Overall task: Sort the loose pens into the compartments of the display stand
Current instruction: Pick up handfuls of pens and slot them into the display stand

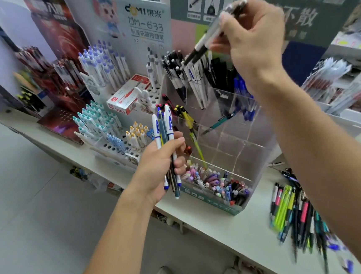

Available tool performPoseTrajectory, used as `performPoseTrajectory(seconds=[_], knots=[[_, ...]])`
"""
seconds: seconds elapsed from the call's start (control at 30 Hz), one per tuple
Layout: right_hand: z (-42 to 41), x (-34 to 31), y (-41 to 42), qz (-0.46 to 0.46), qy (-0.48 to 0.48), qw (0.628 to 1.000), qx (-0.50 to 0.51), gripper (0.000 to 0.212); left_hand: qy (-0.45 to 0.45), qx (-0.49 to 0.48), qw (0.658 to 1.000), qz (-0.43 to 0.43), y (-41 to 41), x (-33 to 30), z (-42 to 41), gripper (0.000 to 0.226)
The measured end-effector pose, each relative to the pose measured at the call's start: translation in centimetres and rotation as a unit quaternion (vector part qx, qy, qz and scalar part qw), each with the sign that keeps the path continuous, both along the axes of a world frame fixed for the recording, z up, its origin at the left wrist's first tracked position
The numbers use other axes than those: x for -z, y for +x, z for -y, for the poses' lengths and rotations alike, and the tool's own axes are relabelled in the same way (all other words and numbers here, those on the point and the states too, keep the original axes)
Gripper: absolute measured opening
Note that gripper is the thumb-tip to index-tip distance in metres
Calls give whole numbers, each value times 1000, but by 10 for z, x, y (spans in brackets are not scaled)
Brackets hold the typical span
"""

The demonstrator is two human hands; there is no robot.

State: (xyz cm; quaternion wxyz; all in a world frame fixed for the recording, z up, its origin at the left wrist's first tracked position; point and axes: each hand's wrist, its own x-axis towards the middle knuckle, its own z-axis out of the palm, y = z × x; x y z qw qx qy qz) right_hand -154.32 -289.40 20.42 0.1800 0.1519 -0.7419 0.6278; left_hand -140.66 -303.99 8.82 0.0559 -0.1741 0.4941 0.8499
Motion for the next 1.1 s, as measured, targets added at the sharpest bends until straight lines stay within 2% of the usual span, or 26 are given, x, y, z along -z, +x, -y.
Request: performPoseTrajectory(seconds=[0.07,0.27,0.37,0.43,0.53,0.63,0.73,0.77,0.8,0.9,0.93,1.0,1.03,1.1], knots=[[21,2,-29,-5,34,999,12,7,3,4,1000,-5,-2,-4,3,10],[73,19,-88,30,237,971,19,15,-4,20,1000,-21,-3,-6,13,12],[83,24,-93,28,367,930,-8,9,-6,38,999,-19,0,-6,20,12],[86,23,-91,8,440,898,-13,17,-1,45,999,-17,0,-4,23,11],[87,22,-88,-25,492,870,-12,30,-3,48,999,-20,0,-2,27,13],[83,28,-86,-71,538,840,-6,17,-6,62,998,-30,2,2,28,14],[75,34,-79,-97,601,793,-20,28,16,80,996,-33,3,4,24,16],[71,33,-71,-104,603,790,-31,34,28,85,995,-32,4,4,22,17],[65,32,-61,-110,585,803,-39,42,36,90,995,-33,5,4,20,17],[38,35,-10,-65,447,892,-20,49,27,108,993,-41,7,7,13,7],[26,41,8,-14,406,913,-29,50,18,111,993,-41,6,7,10,8],[5,58,42,127,356,920,-103,51,-8,124,992,-35,6,8,4,14],[-4,69,55,194,306,921,-146,44,-21,138,990,-33,7,8,-1,14],[-20,90,72,296,148,924,-190,26,-43,166,985,-27,9,10,-12,9]])
